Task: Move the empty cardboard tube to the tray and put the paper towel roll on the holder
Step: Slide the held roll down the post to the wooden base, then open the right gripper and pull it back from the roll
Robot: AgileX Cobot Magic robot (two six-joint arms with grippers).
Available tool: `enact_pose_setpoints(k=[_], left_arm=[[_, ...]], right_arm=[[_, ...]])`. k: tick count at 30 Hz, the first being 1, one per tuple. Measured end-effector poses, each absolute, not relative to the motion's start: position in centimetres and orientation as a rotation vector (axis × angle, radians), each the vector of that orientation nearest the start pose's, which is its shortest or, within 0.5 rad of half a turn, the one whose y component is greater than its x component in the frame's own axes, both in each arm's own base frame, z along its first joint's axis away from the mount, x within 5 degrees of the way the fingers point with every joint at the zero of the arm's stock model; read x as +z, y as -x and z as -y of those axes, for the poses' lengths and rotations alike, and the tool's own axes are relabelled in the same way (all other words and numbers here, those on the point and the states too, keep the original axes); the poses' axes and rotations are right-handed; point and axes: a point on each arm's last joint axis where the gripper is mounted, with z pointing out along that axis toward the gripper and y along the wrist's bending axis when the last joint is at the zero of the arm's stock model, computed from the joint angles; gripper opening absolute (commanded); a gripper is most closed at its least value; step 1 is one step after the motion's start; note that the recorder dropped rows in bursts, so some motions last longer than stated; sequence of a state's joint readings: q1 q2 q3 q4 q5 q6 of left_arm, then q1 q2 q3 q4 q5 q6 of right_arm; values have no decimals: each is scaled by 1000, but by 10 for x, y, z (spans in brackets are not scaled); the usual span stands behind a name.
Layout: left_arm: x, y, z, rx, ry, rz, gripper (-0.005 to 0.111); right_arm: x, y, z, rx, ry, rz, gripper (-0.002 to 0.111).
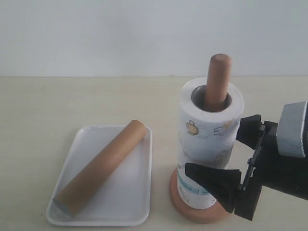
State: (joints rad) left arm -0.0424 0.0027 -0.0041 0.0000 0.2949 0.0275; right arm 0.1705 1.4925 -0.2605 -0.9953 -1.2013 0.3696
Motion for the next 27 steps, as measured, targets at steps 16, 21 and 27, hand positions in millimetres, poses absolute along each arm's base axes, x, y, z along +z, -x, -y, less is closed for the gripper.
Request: enact_pose_setpoints(k=[16,21,27], left_arm=[[188,-55,2,-11,-62,-1776,5],[188,-55,2,-11,-62,-1776,5],[188,-55,2,-11,-62,-1776,5]], right_arm=[[215,-165,-89,599,841,-1558,105],[229,-156,-82,519,785,-1567,105],[247,-143,-71,460,663,-1577,105]])
